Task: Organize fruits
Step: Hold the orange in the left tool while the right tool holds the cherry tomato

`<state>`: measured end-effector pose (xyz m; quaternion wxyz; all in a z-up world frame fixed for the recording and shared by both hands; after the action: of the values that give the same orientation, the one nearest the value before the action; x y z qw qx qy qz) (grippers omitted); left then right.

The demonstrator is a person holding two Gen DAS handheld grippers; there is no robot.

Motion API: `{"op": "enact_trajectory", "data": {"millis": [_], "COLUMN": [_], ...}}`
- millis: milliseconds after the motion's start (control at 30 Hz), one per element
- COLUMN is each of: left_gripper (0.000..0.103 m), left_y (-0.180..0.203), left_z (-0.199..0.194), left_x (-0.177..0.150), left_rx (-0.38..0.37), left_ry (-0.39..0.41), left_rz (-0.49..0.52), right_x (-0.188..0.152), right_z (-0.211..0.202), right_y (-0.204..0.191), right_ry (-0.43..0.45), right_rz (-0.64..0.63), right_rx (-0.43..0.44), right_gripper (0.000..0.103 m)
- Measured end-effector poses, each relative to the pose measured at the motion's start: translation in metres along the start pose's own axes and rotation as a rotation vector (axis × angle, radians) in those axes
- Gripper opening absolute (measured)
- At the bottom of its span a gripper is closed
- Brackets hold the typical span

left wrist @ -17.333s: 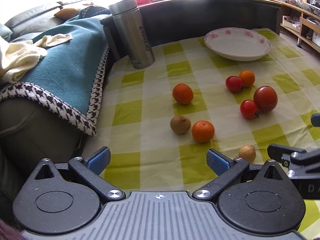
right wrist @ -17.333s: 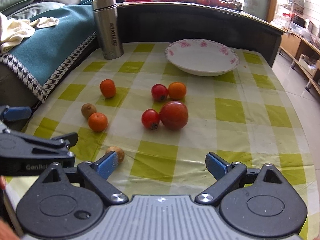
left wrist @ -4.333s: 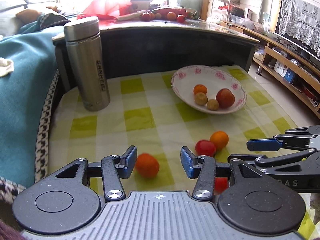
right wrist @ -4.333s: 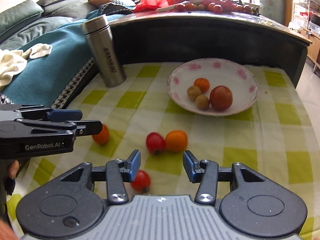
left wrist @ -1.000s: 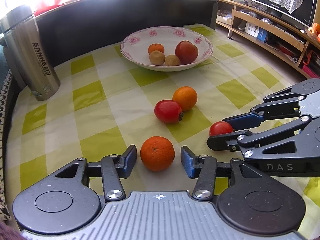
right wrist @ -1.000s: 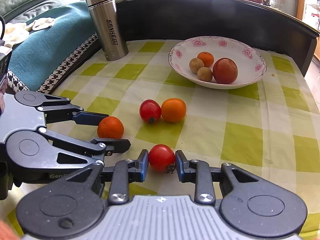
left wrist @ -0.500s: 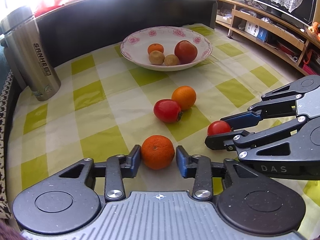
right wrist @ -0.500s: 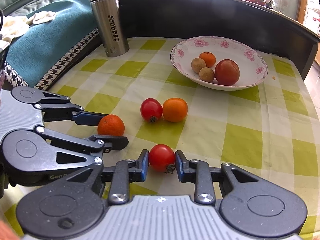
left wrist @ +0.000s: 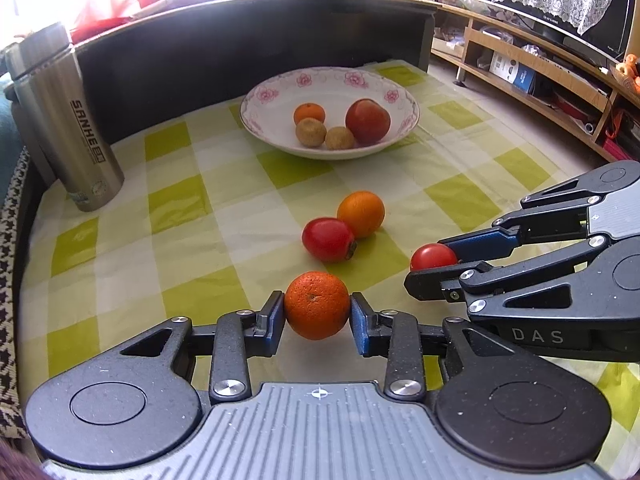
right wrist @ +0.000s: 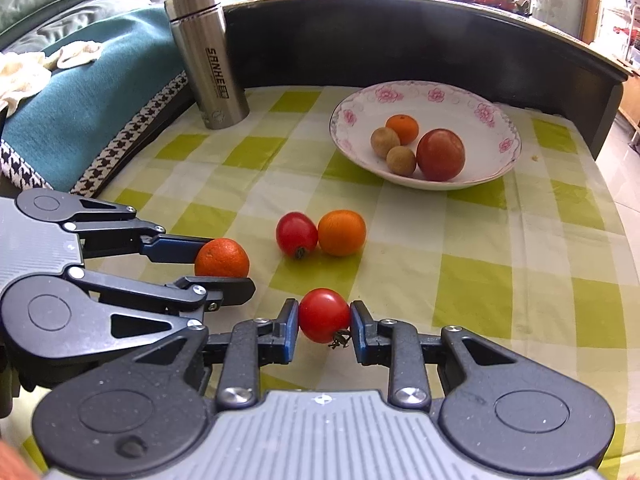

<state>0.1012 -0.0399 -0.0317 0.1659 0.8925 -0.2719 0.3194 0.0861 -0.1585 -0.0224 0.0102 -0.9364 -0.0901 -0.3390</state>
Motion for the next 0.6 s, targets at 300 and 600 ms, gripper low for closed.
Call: {"op": "enact_trajectory", "data": {"millis": [300, 600], "left_gripper": [0.042, 0.042], "left_y": [0.004, 0.006], "left_z": [-0.003, -0.005], "left_x": [0.013, 0.022], "left_rx": [0.011, 0.018], "left_ry": [0.032, 0.061], "left_rz": [0.014, 0.022], "right_x": [0.005, 0.011], "right_z": [-0.006, -0.011], "right_y": [0.007, 0.012], "right_ry": [0.026, 0.054], "right_rz": [0.044, 0.066], "right_rx": [-0.016, -0.034], "right_gripper": [0.033, 0.033]}}
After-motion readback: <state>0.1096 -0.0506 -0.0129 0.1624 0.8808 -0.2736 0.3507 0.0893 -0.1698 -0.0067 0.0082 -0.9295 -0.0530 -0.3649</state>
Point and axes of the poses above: each gripper's, at about its wrist camera, not at the fingertips, and z roughly the way its jaws point, y to its right, x to its top, the point moved 1 cm from there along z, roughly the way its jaws point, and after that the axes turned 10 degrees about -x, right-handed, at the moved point
